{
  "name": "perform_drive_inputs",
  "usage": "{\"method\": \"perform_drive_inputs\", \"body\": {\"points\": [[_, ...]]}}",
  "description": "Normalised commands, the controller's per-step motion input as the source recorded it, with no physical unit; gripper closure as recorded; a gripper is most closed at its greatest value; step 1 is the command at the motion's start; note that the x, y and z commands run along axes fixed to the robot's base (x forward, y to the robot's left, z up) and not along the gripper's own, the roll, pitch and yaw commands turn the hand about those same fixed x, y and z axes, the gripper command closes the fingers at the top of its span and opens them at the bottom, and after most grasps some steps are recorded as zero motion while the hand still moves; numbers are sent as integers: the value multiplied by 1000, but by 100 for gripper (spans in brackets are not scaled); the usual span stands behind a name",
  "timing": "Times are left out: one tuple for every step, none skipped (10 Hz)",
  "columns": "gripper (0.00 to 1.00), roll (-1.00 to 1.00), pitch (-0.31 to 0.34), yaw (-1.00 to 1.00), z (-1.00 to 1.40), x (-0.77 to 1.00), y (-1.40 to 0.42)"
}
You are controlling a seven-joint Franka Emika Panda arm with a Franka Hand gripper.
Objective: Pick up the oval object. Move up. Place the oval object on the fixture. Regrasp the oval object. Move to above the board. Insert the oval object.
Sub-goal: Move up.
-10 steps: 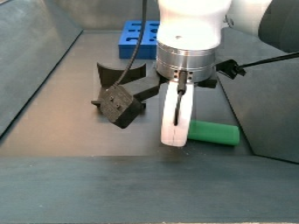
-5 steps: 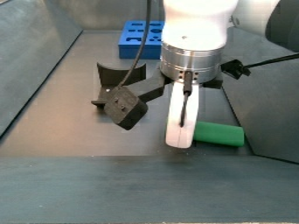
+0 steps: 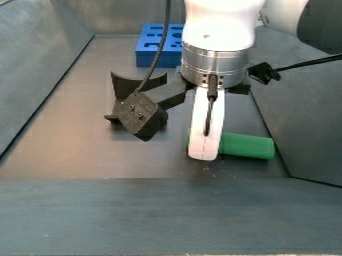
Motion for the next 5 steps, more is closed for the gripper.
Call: {"method": "perform_drive_inputs", "body": {"points": [[100, 0, 0, 0, 833, 0, 0], [100, 9, -8, -22, 813, 4, 5], [100, 39, 11, -35, 636, -18, -1], [100, 53, 36, -35, 507, -21, -2], [100, 64, 66, -32, 374, -19, -2]]}}
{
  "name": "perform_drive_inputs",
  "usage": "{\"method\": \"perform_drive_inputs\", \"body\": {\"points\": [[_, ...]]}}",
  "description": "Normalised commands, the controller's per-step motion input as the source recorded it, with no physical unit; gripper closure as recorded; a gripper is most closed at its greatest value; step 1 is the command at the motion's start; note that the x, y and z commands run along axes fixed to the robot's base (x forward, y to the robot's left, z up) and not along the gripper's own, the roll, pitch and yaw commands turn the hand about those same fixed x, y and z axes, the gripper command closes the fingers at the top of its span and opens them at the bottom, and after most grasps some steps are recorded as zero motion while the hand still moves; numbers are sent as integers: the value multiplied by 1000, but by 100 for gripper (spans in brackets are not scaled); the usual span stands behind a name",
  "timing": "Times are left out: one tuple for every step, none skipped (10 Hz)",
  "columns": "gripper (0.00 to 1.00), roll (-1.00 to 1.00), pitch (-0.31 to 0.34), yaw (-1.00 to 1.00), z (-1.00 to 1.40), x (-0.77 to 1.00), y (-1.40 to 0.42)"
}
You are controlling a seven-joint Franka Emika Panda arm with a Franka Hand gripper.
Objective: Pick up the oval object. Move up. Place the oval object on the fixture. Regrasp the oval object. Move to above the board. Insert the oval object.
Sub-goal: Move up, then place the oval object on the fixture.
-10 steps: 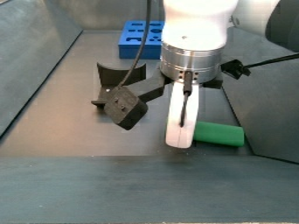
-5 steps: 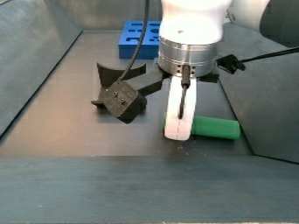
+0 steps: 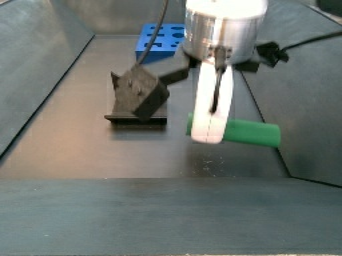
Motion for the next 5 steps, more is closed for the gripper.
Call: {"method": "perform_drive_inputs", "body": {"points": [[100, 70, 102, -20, 205, -11, -2], [100, 0, 0, 0, 1000, 0, 0], [100, -4, 11, 10, 1000, 0, 1], [100, 2, 37, 6, 1000, -10, 1], [100, 24, 63, -6, 1000, -15, 0]]}}
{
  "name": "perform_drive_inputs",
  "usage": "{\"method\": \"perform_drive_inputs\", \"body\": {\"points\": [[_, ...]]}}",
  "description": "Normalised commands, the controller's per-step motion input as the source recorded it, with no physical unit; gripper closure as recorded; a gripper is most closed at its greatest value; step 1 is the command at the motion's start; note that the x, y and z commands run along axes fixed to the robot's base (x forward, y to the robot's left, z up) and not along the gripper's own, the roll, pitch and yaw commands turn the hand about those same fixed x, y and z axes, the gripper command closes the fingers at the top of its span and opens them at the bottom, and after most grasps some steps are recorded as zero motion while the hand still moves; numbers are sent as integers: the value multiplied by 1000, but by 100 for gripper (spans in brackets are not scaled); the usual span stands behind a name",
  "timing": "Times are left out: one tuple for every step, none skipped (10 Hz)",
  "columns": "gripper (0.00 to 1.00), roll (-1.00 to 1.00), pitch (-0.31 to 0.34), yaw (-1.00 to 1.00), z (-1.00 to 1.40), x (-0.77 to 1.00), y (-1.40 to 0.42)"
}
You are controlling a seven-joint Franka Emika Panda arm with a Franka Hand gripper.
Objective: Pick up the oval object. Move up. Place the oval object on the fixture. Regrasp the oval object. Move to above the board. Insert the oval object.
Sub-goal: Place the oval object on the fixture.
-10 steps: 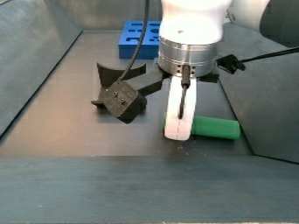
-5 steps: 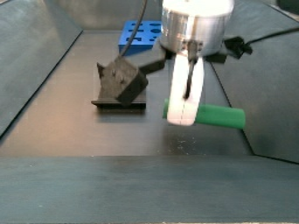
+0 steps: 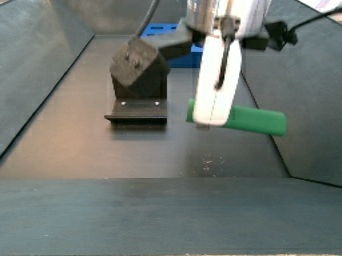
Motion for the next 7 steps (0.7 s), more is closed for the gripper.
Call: {"method": "perform_drive_inputs", "body": {"points": [[100, 39, 72, -10, 1000, -17, 1], [100, 59, 90, -4, 1000, -19, -2], [100, 74, 104, 1, 1000, -23, -5], [100, 89, 112, 7, 1000, -24, -8], [100, 95, 116, 18, 1000, -25, -13], [100, 92, 113, 23, 932, -24, -13], [100, 87, 111, 21, 808, -21, -11]]}}
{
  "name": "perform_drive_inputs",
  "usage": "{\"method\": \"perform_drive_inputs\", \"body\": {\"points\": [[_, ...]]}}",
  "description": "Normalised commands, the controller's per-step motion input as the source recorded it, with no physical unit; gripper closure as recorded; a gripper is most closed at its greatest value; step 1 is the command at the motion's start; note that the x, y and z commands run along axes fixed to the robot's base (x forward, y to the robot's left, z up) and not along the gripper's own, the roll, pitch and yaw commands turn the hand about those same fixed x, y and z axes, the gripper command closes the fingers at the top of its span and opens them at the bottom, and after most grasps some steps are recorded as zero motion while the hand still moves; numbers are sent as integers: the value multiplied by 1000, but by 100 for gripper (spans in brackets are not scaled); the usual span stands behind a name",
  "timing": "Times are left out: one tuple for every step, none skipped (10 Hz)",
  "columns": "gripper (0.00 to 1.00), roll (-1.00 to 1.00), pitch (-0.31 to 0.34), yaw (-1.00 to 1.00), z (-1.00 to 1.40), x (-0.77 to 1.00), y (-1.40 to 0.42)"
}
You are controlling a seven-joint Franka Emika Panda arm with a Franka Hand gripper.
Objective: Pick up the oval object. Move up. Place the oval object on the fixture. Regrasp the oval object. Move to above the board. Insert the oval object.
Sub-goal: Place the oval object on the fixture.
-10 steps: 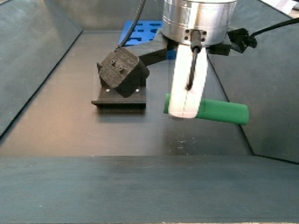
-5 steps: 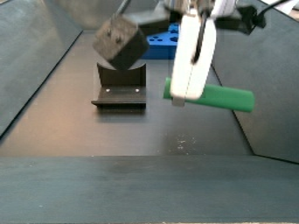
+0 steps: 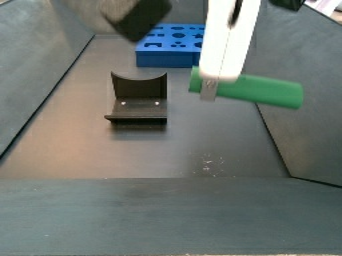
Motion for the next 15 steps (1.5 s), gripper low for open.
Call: {"method": "perform_drive_inputs", "body": {"points": [[100, 75, 109, 18, 635, -17, -6], [100, 75, 113, 21, 502, -10, -3], [100, 68, 117, 20, 366, -4, -2], [100, 65, 127, 20, 183, 2, 5], [100, -19, 21, 1000, 103, 519, -1000], [100, -19, 20, 1000, 83, 524, -1000], [100, -19, 24, 1000, 79, 522, -1000], [100, -19, 28, 1000, 76, 522, -1000], [100, -18, 34, 1000, 71, 529, -1000], [100, -17, 39, 1000, 69, 539, -1000], [100, -16, 42, 1000, 66, 544, -1000], [100, -14, 50, 1000, 61, 562, -1000], [100, -12, 58, 1000, 46, 513, -848], [100, -9, 65, 1000, 31, 405, -609], [100, -7, 70, 1000, 20, 333, -458]]}}
